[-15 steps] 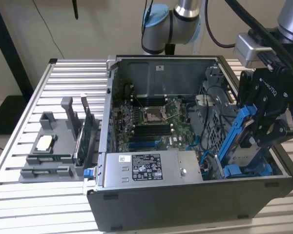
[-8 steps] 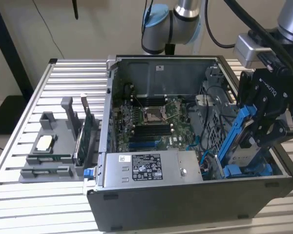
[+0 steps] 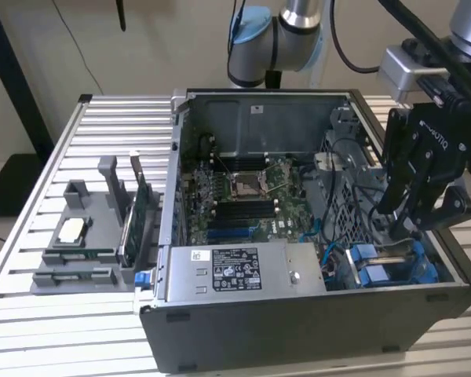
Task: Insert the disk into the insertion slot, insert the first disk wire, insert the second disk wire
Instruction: 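Insert the disk into the insertion slot, then insert the first disk wire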
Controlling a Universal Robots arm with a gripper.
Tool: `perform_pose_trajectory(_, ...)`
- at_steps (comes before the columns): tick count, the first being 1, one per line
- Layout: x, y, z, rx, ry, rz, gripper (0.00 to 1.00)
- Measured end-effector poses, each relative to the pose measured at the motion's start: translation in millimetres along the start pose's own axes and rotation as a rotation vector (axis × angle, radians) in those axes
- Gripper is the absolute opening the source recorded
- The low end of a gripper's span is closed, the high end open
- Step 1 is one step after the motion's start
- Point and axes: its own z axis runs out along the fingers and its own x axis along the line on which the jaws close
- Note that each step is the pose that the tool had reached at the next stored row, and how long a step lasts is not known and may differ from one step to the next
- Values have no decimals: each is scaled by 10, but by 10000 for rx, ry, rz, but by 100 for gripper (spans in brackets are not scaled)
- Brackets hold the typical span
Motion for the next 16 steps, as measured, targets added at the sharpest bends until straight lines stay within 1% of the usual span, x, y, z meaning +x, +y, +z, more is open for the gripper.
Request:
perform_pose_trajectory(6,0,3,-80,0,0,0,41)
perform_pose_trajectory(10,-13,3,-96,0,1,-1,41)
perform_pose_trajectory(12,-37,5,-98,1,0,-1,41)
perform_pose_trajectory(16,-128,6,-100,2,0,-7,41)
